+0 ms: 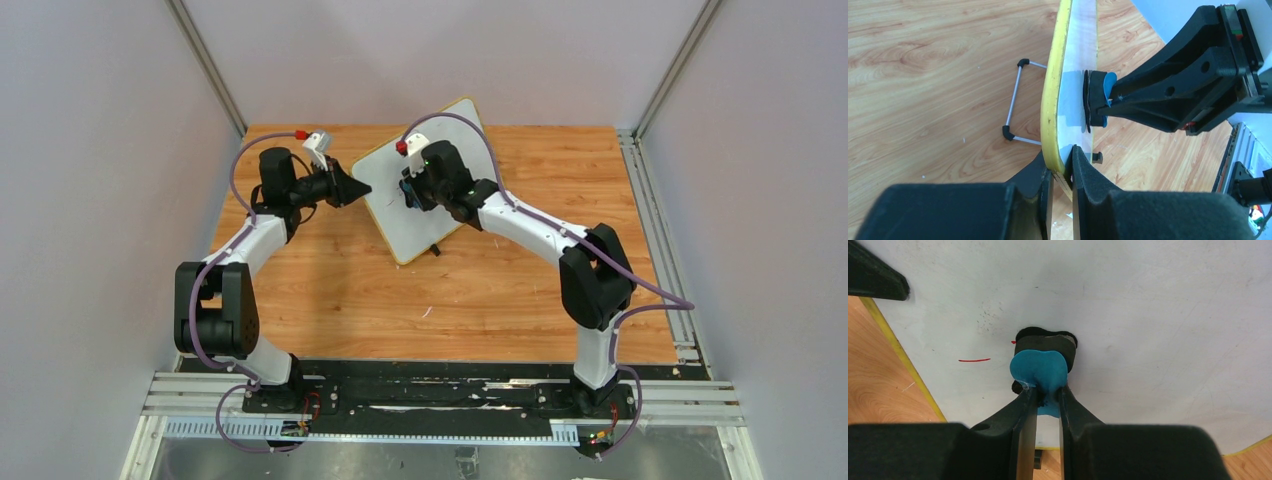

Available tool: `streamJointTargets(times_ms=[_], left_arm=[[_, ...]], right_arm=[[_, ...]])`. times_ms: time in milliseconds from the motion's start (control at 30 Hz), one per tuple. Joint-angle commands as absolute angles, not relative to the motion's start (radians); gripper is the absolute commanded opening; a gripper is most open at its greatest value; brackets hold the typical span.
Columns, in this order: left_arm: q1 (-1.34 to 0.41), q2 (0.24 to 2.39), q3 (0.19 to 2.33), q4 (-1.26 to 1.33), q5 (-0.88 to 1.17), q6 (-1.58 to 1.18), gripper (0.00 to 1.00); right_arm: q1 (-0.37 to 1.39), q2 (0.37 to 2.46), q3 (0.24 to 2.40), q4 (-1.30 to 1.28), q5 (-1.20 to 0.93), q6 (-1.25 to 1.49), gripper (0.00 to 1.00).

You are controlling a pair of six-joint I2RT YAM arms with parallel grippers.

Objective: Erase the whiteboard

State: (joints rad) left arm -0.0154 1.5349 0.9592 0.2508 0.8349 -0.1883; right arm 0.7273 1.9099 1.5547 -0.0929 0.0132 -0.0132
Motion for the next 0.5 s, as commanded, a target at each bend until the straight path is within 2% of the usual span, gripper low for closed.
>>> streamJointTargets(times_ms=[0, 233, 467], left_arm=[[-0.023, 1.553, 0.959, 0.197, 0.790, -0.055, 0.00], [-0.023, 1.555, 0.959, 0.195, 0.790, -0.054, 0.00], [-0.023, 1.562, 0.965, 0.193, 0.790, -0.057, 0.00]], right_arm=[[0.627, 1.921, 1.517, -0.040, 0.090, -0.034, 0.01], [0.577, 1.911, 1.525, -0.043, 0.076, -0.034, 0.01], [0.649, 1.887, 1.526, -0.044, 0.036, -0.003, 0.01]])
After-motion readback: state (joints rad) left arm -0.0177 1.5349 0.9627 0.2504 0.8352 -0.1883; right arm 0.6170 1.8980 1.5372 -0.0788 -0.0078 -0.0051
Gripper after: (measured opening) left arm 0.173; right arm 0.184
